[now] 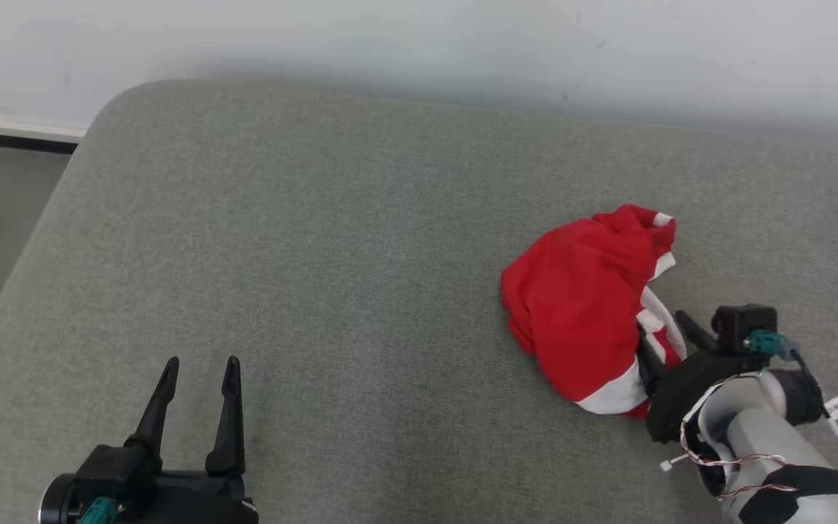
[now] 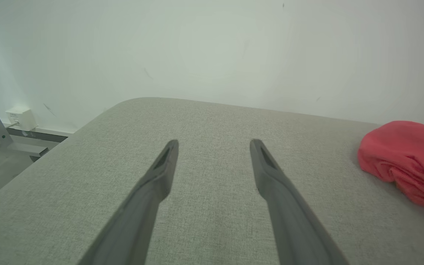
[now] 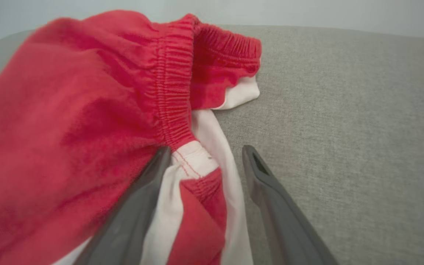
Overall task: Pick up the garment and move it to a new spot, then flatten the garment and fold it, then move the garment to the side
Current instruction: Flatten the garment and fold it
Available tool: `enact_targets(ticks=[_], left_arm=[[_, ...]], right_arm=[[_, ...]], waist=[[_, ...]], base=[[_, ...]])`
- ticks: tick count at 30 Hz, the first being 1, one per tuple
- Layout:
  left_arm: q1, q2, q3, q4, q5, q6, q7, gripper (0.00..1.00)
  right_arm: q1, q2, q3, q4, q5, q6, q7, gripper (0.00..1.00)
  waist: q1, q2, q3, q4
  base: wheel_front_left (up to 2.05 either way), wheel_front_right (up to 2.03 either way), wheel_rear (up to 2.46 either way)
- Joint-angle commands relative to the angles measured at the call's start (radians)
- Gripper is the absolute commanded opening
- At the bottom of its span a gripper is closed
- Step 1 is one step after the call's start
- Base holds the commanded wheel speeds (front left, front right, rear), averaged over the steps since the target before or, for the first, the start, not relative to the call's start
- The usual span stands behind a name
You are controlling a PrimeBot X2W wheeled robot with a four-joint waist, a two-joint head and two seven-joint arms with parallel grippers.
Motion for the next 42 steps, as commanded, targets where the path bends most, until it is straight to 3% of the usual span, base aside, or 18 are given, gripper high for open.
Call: enact_targets(ticks=[1, 2, 3, 4, 12, 19, 28, 29, 30, 42], left_arm=[[-0.013, -0.003, 0.001, 0.003, 0.005, -0.005, -0.003, 1.00], [-0.014, -0.003, 0.003, 0.004, 0.005, -0.005, -0.003, 1.00], [-0.015, -0.003, 0.005, 0.004, 0.005, -0.006, -0.003, 1.00], [-0.015, -0.003, 0.007, 0.004, 0.005, -0.006, -0.003, 1.00], [-0.002, -0.003, 0.027, 0.002, 0.012, -0.004, -0.003, 1.00], [0.015, -0.006, 0.039, -0.007, 0.020, -0.005, -0.003, 1.00], [0.035, -0.017, 0.046, -0.022, 0.025, -0.006, -0.003, 1.00], [0.036, -0.018, 0.048, -0.024, 0.026, -0.006, -0.003, 1.00], [0.040, -0.020, 0.050, -0.025, 0.027, -0.006, -0.003, 1.00], [0.045, -0.022, 0.064, -0.033, 0.040, -0.006, -0.003, 1.00]], right_arm=[[-0.009, 0.011, 0.012, 0.014, 0.015, -0.003, -0.001, 1.00], [-0.009, 0.016, 0.027, 0.021, 0.023, -0.003, 0.000, 0.40], [-0.013, 0.018, 0.035, 0.025, 0.034, -0.003, -0.013, 0.09], [-0.017, 0.016, 0.042, 0.030, 0.042, -0.003, -0.024, 0.00], [-0.042, -0.006, 0.096, 0.051, 0.071, -0.003, -0.114, 0.00], [-0.050, -0.073, 0.082, 0.023, 0.087, -0.003, -0.147, 0.00], [0.103, -0.115, 0.056, -0.109, 0.122, -0.003, -0.151, 0.00], [0.114, -0.118, 0.050, -0.123, 0.120, -0.003, -0.151, 0.57], [0.124, -0.117, 0.041, -0.132, 0.119, -0.003, -0.151, 1.00], [0.174, -0.109, -0.033, -0.241, 0.050, -0.003, -0.151, 1.00]], waist=[[-0.0001, -0.0001, 0.011, 0.012], [-0.0001, -0.0001, 0.012, 0.013], [-0.0001, -0.0001, 0.013, 0.014], [-0.0001, -0.0001, 0.014, 0.013], [-0.0001, -0.0001, -0.001, -0.009], [-0.0001, -0.0001, -0.022, -0.045], [-0.0001, -0.0001, -0.044, -0.079], [-0.0001, -0.0001, -0.044, -0.083], [-0.0001, -0.0001, -0.044, -0.089], [-0.0001, -0.0001, -0.055, -0.111]], base=[[0.00, 0.00, 0.00], [0.00, 0.00, 0.00], [0.00, 0.00, 0.00], [0.00, 0.00, 0.00], [0.00, 0.00, 0.00], [0.00, 0.00, 0.00], [0.00, 0.00, 0.00], [0.00, 0.00, 0.00], [0.00, 0.00, 0.00], [0.00, 0.00, 0.00]])
